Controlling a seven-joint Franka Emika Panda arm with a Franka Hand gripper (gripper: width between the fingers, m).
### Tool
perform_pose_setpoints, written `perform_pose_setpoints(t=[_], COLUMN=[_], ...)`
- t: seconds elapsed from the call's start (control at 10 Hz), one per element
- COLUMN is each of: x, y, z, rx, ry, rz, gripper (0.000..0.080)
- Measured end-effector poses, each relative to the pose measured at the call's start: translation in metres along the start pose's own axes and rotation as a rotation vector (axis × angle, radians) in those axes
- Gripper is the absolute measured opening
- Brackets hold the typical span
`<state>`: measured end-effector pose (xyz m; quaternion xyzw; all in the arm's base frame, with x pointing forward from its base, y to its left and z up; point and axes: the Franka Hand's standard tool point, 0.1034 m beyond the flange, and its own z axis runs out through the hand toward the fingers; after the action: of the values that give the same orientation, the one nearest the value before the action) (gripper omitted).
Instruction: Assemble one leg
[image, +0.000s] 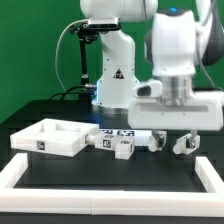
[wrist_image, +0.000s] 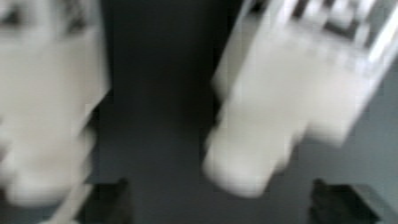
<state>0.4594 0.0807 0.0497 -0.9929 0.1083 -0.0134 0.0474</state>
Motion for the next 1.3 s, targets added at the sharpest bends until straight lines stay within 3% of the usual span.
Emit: perform_pose_setpoints(t=[0.1,0.2,0.3,0.7,0.8,1.0,1.1,1.2,1.3], x=[0.010,0.020,0.024,0.023,0.024,0.025,0.027,0.029,0.030], y=[0.015,0.027,0.038,0.040,0.054,0.097,0.125,0.143,0.149], z=[-0.022,-0.040,-0.042,-0.039,-0.037,-0.044,-0.047,-0.050,-0.051], rx=[0.014,0.027,0.027,0.025,0.029,0.032,0.025,0.019,0.010], ry=[-0.018,-0.033,-0.036,-0.038,-0.015,-0.007,0.000,0.008,0.024], rz=[-0.017,-0.012,0.006,0.006,-0.086,-0.155,-0.218,-0.250,-0.274], gripper=[0.0617,0.0643,0.0648,0.0649,0.0649,0.0649,0.0649,0.0649,0.0649])
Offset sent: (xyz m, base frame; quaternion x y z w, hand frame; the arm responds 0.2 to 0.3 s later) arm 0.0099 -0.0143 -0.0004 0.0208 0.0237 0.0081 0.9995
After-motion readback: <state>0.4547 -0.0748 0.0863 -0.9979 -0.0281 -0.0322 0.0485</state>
